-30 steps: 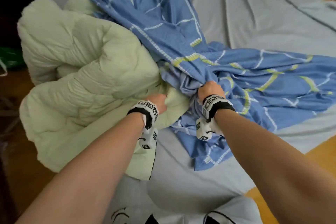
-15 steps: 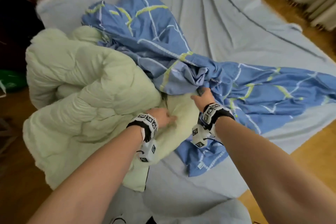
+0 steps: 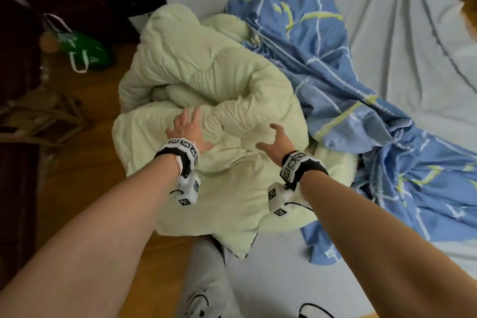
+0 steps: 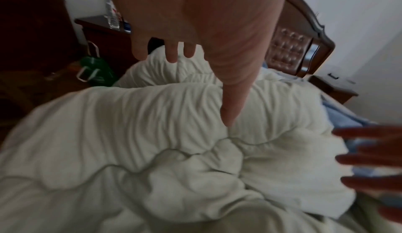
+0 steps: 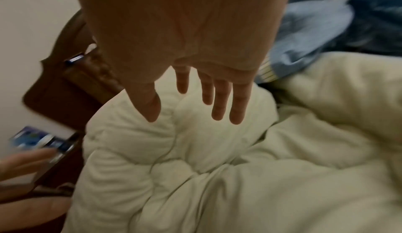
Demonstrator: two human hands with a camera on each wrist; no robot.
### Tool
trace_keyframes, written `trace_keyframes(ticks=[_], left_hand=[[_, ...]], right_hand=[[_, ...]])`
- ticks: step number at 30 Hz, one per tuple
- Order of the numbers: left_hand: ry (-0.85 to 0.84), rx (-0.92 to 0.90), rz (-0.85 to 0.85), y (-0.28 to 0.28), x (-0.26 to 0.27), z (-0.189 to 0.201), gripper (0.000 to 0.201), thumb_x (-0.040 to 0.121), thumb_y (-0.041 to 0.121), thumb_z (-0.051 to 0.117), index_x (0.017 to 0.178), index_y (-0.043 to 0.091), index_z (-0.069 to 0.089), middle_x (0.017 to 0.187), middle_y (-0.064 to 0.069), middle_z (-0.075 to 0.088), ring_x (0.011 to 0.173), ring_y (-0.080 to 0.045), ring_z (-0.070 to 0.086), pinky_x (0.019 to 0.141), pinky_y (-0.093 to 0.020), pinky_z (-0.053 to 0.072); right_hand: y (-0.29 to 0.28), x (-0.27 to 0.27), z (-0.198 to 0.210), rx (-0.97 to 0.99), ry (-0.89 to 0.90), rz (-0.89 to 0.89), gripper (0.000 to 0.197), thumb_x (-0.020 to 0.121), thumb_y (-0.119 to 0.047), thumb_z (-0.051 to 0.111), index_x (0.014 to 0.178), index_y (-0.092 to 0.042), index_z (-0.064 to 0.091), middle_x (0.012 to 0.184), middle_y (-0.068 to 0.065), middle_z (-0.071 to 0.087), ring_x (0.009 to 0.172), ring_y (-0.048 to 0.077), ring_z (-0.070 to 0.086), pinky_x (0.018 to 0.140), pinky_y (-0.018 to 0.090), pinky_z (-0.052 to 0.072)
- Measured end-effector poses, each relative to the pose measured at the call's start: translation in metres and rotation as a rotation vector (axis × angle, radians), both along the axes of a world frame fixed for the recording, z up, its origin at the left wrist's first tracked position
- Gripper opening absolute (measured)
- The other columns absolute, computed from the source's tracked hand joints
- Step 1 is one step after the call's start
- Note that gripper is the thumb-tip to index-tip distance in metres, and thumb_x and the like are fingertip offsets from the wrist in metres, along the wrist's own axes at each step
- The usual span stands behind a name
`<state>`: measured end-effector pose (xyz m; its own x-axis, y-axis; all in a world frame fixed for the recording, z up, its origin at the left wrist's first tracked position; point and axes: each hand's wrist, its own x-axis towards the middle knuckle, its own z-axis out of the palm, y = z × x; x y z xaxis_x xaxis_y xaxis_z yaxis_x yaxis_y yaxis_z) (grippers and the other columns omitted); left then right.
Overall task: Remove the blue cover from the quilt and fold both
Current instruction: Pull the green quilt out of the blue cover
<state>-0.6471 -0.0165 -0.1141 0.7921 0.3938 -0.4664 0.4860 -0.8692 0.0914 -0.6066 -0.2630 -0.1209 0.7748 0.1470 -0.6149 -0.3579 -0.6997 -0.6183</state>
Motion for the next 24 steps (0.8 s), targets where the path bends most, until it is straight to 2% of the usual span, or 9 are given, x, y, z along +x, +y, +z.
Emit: trace_keyframes(ticks=[3, 5, 8, 11, 14, 17, 19, 21, 24], left_hand=[[0.079, -0.037, -0.127, 0.017, 0.007, -0.017, 0.116, 0.061, 0.062, 0.079, 0.151, 0.038, 0.009, 0.160, 0.003, 0.006, 0.145, -0.028, 0.015, 0.109, -0.056, 0.028], [0.060, -0.081, -0.213, 0.014, 0.023, -0.026, 0.102, 0.063, 0.066, 0.074, 0.147, 0.035, 0.025, 0.156, 0.002, 0.022, 0.141, -0.026, 0.027, 0.107, -0.050, 0.034], [-0.015, -0.135, -0.311, -0.004, 0.053, -0.034, 0.056, 0.073, 0.064, 0.064, 0.116, 0.027, 0.058, 0.121, 0.001, 0.060, 0.117, -0.026, 0.054, 0.093, -0.040, 0.040], [0.208, -0.138, -0.485, -0.027, 0.067, -0.040, 0.046, 0.085, 0.056, 0.055, 0.112, 0.020, 0.063, 0.111, -0.004, 0.066, 0.105, -0.028, 0.061, 0.086, -0.036, 0.043], [0.482, -0.229, -0.605, -0.055, 0.044, -0.047, 0.043, 0.083, 0.052, 0.064, 0.106, 0.016, 0.063, 0.095, -0.004, 0.063, 0.088, -0.027, 0.060, 0.078, -0.032, 0.048], [0.574, -0.323, -0.669, -0.104, -0.005, -0.042, 0.035, 0.084, 0.051, 0.063, 0.091, 0.017, 0.060, 0.088, -0.001, 0.059, 0.083, -0.023, 0.057, 0.074, -0.029, 0.046], [0.543, -0.379, -0.666, -0.135, -0.029, -0.029, 0.037, 0.085, 0.051, 0.060, 0.085, 0.014, 0.060, 0.084, -0.002, 0.059, 0.082, -0.023, 0.059, 0.073, -0.031, 0.047], [0.462, -0.427, -0.645, -0.153, -0.035, -0.012, 0.037, 0.087, 0.048, 0.059, 0.079, 0.012, 0.057, 0.079, -0.003, 0.057, 0.076, -0.022, 0.056, 0.070, -0.032, 0.046], [0.330, -0.489, -0.508, -0.165, -0.034, 0.011, 0.038, 0.088, 0.044, 0.062, 0.068, 0.014, 0.049, 0.068, 0.000, 0.050, 0.067, -0.019, 0.048, 0.062, -0.030, 0.038]], right_hand=[[0.034, -0.004, -0.004, 0.066, -0.085, 0.084, 0.092, 0.081, -0.024, 0.075, 0.152, -0.038, 0.018, 0.148, 0.012, 0.034, 0.121, 0.029, 0.051, 0.103, 0.040, 0.044], [0.045, -0.003, -0.011, 0.081, -0.048, 0.075, 0.091, 0.081, -0.025, 0.074, 0.150, -0.043, 0.018, 0.149, 0.010, 0.032, 0.122, 0.029, 0.052, 0.104, 0.045, 0.045], [0.031, 0.000, -0.019, -0.006, -0.008, -0.027, 0.084, 0.085, -0.027, 0.071, 0.151, -0.034, 0.021, 0.149, 0.010, 0.034, 0.126, 0.030, 0.051, 0.103, 0.040, 0.044], [-0.008, 0.001, -0.027, -0.180, 0.086, -0.206, 0.077, 0.090, -0.032, 0.067, 0.152, -0.020, 0.022, 0.151, 0.014, 0.032, 0.129, 0.032, 0.046, 0.099, 0.036, 0.039], [-0.041, 0.002, -0.026, -0.162, 0.124, -0.372, 0.091, 0.080, -0.064, 0.062, 0.150, -0.021, 0.024, 0.152, 0.013, 0.035, 0.130, 0.032, 0.046, 0.106, 0.045, 0.041], [-0.048, 0.012, -0.008, -0.011, 0.170, -0.425, 0.120, 0.051, -0.093, 0.061, 0.149, -0.039, 0.017, 0.151, 0.002, 0.037, 0.121, 0.028, 0.055, 0.093, 0.052, 0.051], [-0.045, 0.018, 0.005, -0.005, 0.197, -0.297, 0.120, 0.054, -0.079, 0.075, 0.149, -0.043, 0.011, 0.138, 0.004, 0.049, 0.103, 0.027, 0.065, 0.077, 0.043, 0.057], [-0.048, 0.020, 0.013, -0.061, 0.206, -0.113, 0.097, 0.077, -0.034, 0.080, 0.150, -0.035, 0.016, 0.112, 0.010, 0.061, 0.074, 0.026, 0.069, 0.058, 0.038, 0.059], [-0.074, 0.014, 0.020, -0.169, 0.128, 0.087, 0.052, 0.083, 0.004, 0.057, 0.124, -0.028, 0.063, 0.098, 0.011, 0.070, 0.070, 0.025, 0.069, 0.068, 0.041, 0.062]])
